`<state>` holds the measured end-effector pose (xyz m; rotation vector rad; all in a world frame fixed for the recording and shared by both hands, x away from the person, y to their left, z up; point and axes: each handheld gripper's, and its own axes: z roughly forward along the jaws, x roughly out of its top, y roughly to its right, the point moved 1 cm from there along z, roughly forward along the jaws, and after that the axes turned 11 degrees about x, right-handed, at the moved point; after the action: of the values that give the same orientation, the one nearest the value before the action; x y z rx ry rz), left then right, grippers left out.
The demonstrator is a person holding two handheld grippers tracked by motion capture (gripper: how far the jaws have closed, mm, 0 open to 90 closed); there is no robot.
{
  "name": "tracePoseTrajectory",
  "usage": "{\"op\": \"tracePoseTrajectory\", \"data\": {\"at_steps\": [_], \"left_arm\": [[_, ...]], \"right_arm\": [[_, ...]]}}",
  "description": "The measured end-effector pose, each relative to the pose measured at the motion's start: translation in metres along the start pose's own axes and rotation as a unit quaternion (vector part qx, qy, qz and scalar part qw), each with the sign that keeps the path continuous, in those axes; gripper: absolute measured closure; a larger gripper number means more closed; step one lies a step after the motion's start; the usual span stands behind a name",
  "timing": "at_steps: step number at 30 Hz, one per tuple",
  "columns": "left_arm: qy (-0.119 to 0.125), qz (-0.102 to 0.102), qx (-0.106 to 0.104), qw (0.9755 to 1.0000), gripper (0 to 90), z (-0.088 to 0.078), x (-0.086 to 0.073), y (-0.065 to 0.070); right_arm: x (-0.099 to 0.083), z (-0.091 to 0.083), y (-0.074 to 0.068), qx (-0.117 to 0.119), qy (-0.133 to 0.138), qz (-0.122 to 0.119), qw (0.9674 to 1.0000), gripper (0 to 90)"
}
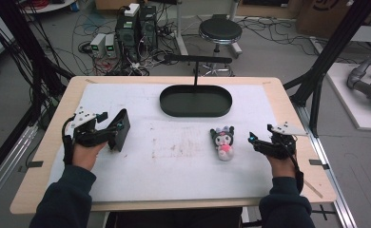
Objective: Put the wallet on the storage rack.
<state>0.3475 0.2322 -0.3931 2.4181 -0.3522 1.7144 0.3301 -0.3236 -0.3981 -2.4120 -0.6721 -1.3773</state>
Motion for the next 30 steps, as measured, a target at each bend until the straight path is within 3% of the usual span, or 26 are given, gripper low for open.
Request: {"op": "tracePoseTrajectory", "data": {"at_steps": [2,5,9,10,11,12,13,14,15,18,25,30], "left_arm": [[-0.011,0.013,0.012,0.9998,22.0,0.002,-0.004,0.002],[-0.031,0.014,0.030,0.9989,21.9,0.007,-0.012,0.000],[-0.065,-0.002,0.018,0.9977,23.2,0.013,-0.027,-0.002],[-0.069,-0.007,0.002,0.9976,42.7,0.013,-0.031,-0.004],[-0.070,-0.010,-0.006,0.9975,42.7,0.013,-0.033,-0.005],[-0.073,-0.008,-0.003,0.9973,55.1,0.013,-0.034,-0.005],[-0.074,-0.007,0.001,0.9972,61.6,0.012,-0.034,-0.007],[-0.072,-0.011,0.001,0.9973,61.6,0.011,-0.033,-0.008],[-0.067,-0.012,0.003,0.9977,71.2,0.009,-0.030,-0.010],[-0.059,-0.012,0.006,0.9981,75.2,0.009,-0.027,-0.010],[-0.031,-0.023,0.004,0.9993,75.9,0.013,-0.003,-0.010],[-0.015,-0.025,-0.018,0.9994,76.0,0.022,0.019,-0.004]], "right_arm": [[0.000,0.000,0.000,0.001,0.000,0.000,1.0000,24.4],[0.000,0.001,-0.001,0.003,-0.002,0.000,1.0000,24.4],[0.000,0.001,-0.001,0.003,-0.002,0.000,1.0000,24.4],[0.000,0.001,0.000,0.003,-0.003,0.000,1.0000,24.4],[0.000,0.001,0.000,0.003,-0.003,0.000,1.0000,24.4],[-0.001,0.001,0.000,0.003,-0.003,0.001,1.0000,24.4],[-0.001,0.001,0.000,0.003,-0.004,0.000,1.0000,24.4],[-0.001,0.001,0.000,0.003,-0.004,0.000,1.0000,24.4],[-0.001,0.001,0.000,0.003,-0.003,0.000,1.0000,24.6],[0.000,0.001,0.000,0.003,-0.003,0.000,1.0000,24.8],[0.000,0.002,0.000,0.005,-0.003,-0.001,1.0000,24.8],[0.000,0.003,0.002,0.008,-0.002,0.002,1.0000,24.8]]}}
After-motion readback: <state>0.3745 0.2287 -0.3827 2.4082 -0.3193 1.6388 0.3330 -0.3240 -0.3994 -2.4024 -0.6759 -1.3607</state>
